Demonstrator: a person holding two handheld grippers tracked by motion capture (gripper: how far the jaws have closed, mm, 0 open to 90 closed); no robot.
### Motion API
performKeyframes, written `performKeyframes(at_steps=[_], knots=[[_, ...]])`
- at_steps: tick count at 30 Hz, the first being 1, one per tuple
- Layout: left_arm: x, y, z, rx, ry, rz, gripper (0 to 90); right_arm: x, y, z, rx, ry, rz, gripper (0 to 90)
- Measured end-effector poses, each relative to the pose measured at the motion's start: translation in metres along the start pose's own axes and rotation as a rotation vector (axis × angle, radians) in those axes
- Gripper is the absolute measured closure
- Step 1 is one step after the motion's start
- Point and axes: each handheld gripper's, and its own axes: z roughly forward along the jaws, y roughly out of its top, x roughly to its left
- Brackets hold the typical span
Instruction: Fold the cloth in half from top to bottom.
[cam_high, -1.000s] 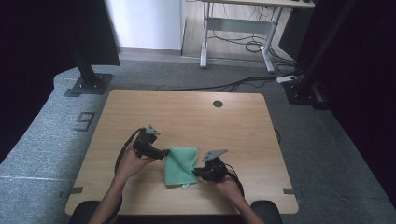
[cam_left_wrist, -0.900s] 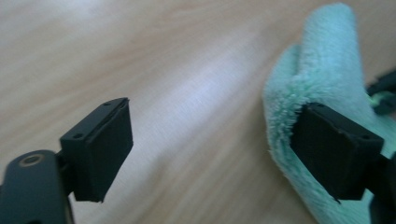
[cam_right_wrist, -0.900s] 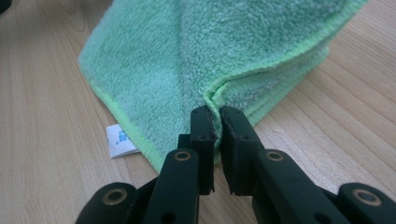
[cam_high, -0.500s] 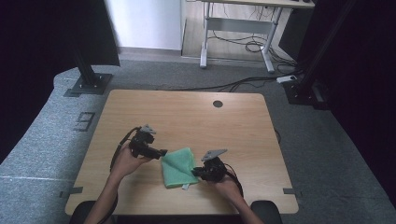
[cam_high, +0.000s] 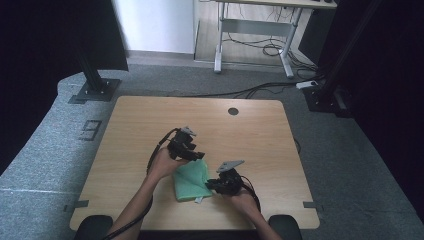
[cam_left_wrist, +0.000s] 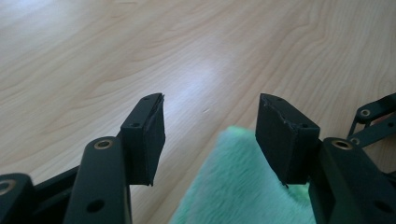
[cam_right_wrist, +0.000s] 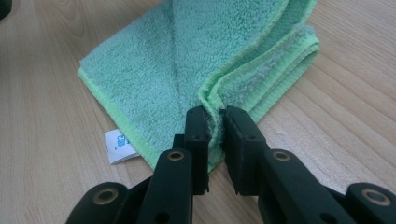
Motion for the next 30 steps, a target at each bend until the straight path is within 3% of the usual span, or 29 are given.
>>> performKeyframes(at_steps=[2, 4, 6, 9, 12, 16, 20, 24, 30], knots=[[-0.005, 0.002, 0.006, 0.019, -0.01, 0.011, 43.3, 0.0, 0.0, 0.0, 0.001, 0.003, 0.004, 78.5], [-0.008, 0.002, 0.012, 0.053, 0.011, 0.029, 45.2, -0.001, 0.0, 0.0, 0.001, 0.006, 0.009, 78.4], [-0.009, 0.0, 0.016, 0.091, 0.007, 0.026, 53.6, -0.001, 0.0, 0.0, -0.002, 0.009, 0.008, 78.4], [-0.007, -0.003, 0.015, 0.122, -0.021, 0.001, 73.9, -0.002, -0.001, 0.0, -0.004, 0.01, 0.009, 78.4], [-0.008, -0.005, 0.008, 0.138, -0.033, 0.01, 84.2, -0.002, 0.0, 0.0, -0.001, 0.012, 0.012, 78.3], [-0.013, -0.008, -0.006, 0.123, -0.045, 0.01, 86.0, -0.002, 0.0, 0.0, 0.002, 0.013, 0.009, 76.8], [-0.022, -0.016, -0.024, 0.084, -0.035, 0.016, 85.8, -0.001, 0.001, -0.002, 0.011, 0.006, 0.008, 69.1], [-0.031, -0.034, -0.041, 0.046, -0.009, 0.001, 84.9, 0.0, 0.002, -0.006, 0.004, -0.008, -0.001, 56.0], [-0.043, -0.069, -0.054, 0.012, 0.004, -0.046, 83.2, -0.001, 0.001, -0.022, -0.015, 0.012, -0.004, 39.5]])
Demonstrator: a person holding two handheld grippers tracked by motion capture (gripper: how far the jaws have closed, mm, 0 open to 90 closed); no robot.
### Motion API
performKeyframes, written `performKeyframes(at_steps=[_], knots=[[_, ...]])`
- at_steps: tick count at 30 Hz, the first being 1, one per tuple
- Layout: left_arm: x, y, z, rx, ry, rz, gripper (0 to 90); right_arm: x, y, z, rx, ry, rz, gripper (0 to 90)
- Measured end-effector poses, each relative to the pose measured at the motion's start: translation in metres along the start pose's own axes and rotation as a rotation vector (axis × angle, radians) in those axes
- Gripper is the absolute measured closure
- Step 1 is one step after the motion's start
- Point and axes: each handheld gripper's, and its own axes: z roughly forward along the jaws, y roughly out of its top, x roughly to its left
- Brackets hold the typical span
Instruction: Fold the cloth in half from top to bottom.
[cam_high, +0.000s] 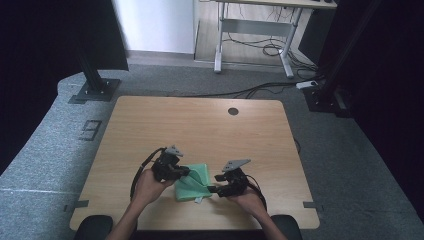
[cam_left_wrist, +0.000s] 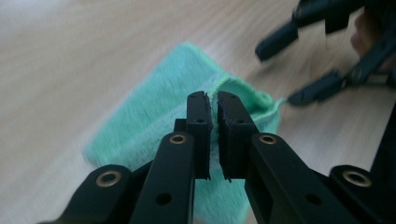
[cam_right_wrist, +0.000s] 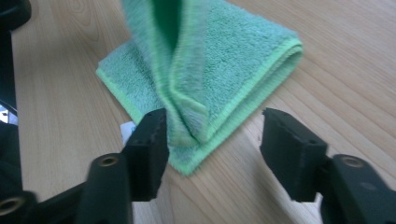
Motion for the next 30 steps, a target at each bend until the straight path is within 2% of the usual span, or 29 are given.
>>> performKeyframes(at_steps=[5, 9, 11, 16, 19, 23, 26, 30], knots=[[-0.01, -0.026, 0.001, -0.003, -0.005, -0.024, 78.3, -0.009, -0.002, -0.008, -0.002, -0.03, 0.01, 36.2], [-0.014, -0.042, 0.001, -0.005, -0.015, -0.031, 69.4, -0.014, -0.001, -0.009, -0.008, -0.049, 0.027, 35.0], [-0.014, -0.047, -0.004, -0.022, -0.028, -0.022, 61.3, -0.015, 0.0, -0.008, -0.01, -0.058, 0.028, 34.4], [-0.008, -0.054, -0.03, -0.047, -0.016, -0.014, 45.1, -0.018, 0.002, -0.008, -0.01, -0.074, 0.03, 33.2], [-0.003, -0.054, -0.04, -0.06, 0.022, -0.008, 38.9, -0.02, 0.005, -0.008, -0.02, -0.082, 0.033, 32.5], [0.01, -0.046, -0.042, -0.084, 0.067, -0.027, 34.1, -0.02, 0.01, -0.006, -0.029, -0.089, 0.027, 31.2], [0.023, -0.037, -0.034, -0.099, 0.109, -0.04, 31.3, -0.019, 0.015, -0.004, -0.037, -0.091, 0.028, 28.9], [0.038, -0.028, -0.016, -0.106, 0.121, -0.071, 29.4, -0.019, 0.022, 0.002, -0.042, -0.102, 0.028, 24.9]])
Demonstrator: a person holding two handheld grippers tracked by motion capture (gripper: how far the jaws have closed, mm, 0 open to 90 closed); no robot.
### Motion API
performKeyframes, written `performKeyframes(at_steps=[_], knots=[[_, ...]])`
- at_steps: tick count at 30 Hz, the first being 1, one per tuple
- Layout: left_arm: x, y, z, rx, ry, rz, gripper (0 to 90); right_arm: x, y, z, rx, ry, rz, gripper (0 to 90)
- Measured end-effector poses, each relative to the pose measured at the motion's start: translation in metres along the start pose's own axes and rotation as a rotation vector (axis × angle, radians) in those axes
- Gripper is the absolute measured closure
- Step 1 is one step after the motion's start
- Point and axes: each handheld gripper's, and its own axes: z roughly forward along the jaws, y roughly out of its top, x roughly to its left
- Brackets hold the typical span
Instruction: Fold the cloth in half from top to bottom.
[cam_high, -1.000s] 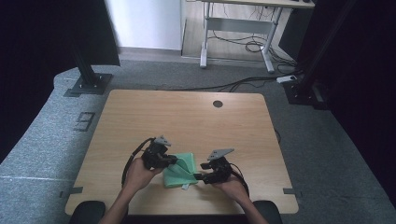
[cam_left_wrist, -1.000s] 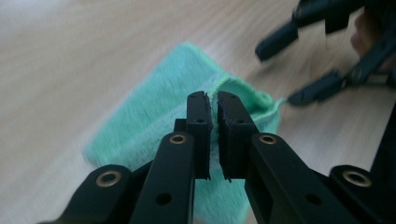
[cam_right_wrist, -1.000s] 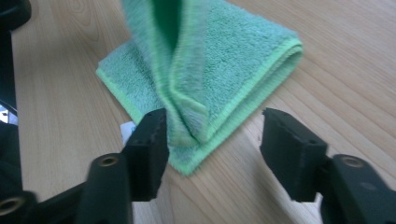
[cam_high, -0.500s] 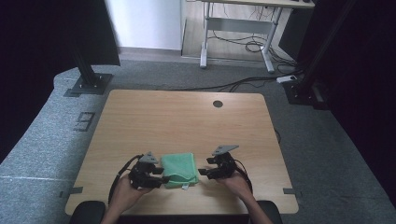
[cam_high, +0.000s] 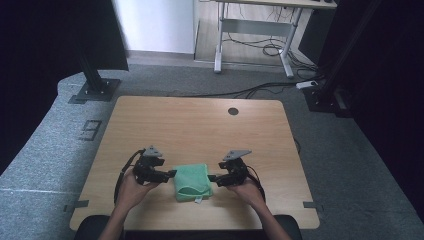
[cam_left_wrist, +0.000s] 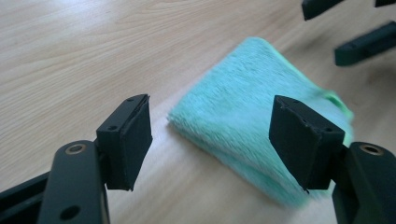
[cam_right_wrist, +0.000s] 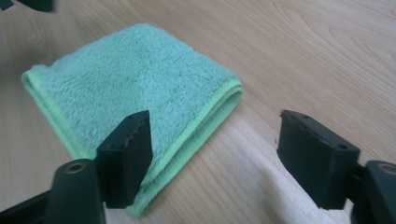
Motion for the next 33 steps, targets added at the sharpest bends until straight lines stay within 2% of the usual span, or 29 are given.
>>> performKeyframes(at_steps=[3, 8, 15, 17, 21, 28, 33], knots=[[-0.002, -0.001, 0.011, 0.008, -0.009, -0.005, 27.5, 0.001, 0.002, 0.006, 0.002, 0.0, 0.007, 22.3], [-0.016, -0.013, 0.018, 0.027, -0.022, 0.007, 25.0, 0.007, -0.001, 0.015, 0.016, 0.002, 0.003, 19.3], [-0.027, -0.033, 0.023, 0.068, 0.02, 0.02, 25.0, 0.014, -0.011, 0.024, 0.055, -0.008, -0.016, 18.3], [-0.028, -0.037, 0.026, 0.082, 0.038, 0.027, 25.0, 0.017, -0.014, 0.024, 0.064, -0.011, -0.032, 17.9], [-0.028, -0.044, 0.03, 0.092, 0.047, 0.017, 24.9, 0.024, -0.02, 0.021, 0.074, -0.023, -0.058, 17.8], [-0.025, -0.049, 0.034, 0.085, 0.044, 0.007, 24.3, 0.021, -0.033, 0.012, 0.089, -0.048, -0.063, 17.6], [-0.028, -0.049, 0.019, 0.029, 0.037, 0.001, 24.3, 0.022, -0.03, 0.007, 0.074, -0.049, -0.071, 18.0]])
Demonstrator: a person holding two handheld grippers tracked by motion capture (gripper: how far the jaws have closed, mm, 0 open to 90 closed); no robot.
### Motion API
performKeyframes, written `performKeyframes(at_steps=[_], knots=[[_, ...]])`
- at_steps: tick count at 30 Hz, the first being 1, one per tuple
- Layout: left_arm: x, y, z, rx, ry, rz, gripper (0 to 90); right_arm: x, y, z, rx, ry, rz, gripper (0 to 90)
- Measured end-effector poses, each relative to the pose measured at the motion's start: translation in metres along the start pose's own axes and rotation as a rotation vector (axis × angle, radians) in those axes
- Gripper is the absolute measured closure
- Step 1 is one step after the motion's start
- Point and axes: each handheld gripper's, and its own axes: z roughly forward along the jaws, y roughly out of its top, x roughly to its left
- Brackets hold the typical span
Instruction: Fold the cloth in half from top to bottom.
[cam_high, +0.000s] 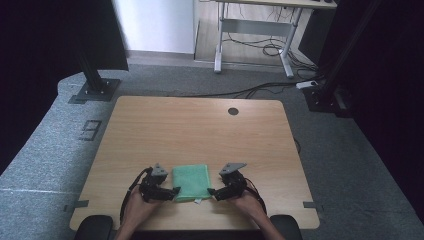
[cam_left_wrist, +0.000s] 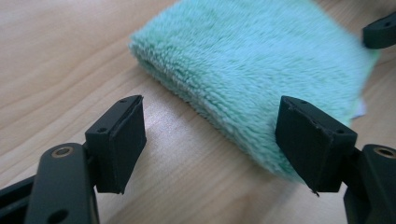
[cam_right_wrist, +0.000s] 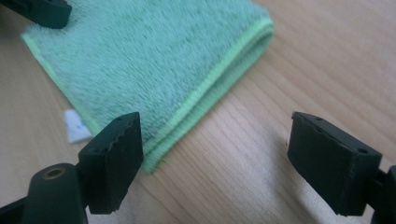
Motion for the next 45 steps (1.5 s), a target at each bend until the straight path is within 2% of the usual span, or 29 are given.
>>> performKeyframes(at_steps=[1, 4, 7, 10, 12, 13, 17, 24, 33, 45], knots=[[-0.001, -0.001, -0.005, -0.014, -0.005, -0.003, 24.3, 0.001, 0.001, -0.001, -0.008, 0.003, 0.002, 18.0], [-0.004, -0.003, -0.012, -0.015, -0.023, -0.008, 24.3, 0.002, 0.006, -0.004, -0.028, 0.004, -0.005, 18.0], [-0.008, -0.01, -0.01, 0.014, -0.011, 0.005, 24.3, 0.003, 0.009, 0.0, -0.023, -0.003, -0.014, 18.0], [-0.008, -0.017, -0.001, 0.058, 0.035, 0.026, 24.6, 0.005, 0.007, 0.007, 0.003, -0.011, -0.032, 18.5], [-0.008, -0.02, 0.004, 0.05, 0.083, 0.062, 25.0, 0.006, 0.005, 0.01, 0.01, -0.015, -0.039, 18.6], [-0.007, -0.019, 0.004, 0.049, 0.087, 0.069, 25.3, 0.007, 0.005, 0.01, 0.006, -0.017, -0.036, 18.7], [-0.003, -0.015, 0.008, 0.041, 0.093, 0.064, 26.0, 0.008, 0.004, 0.009, 0.007, -0.03, -0.04, 18.7], [0.001, -0.002, 0.018, 0.044, 0.105, 0.092, 26.0, 0.004, 0.001, 0.008, 0.002, -0.057, -0.021, 18.1], [0.006, 0.014, 0.033, 0.032, 0.078, 0.083, 26.0, -0.011, -0.003, 0.004, -0.01, -0.096, 0.015, 18.1], [0.009, 0.031, 0.049, 0.024, 0.083, 0.078, 25.6, -0.03, -0.002, 0.001, -0.012, -0.14, 0.045, 18.2]])
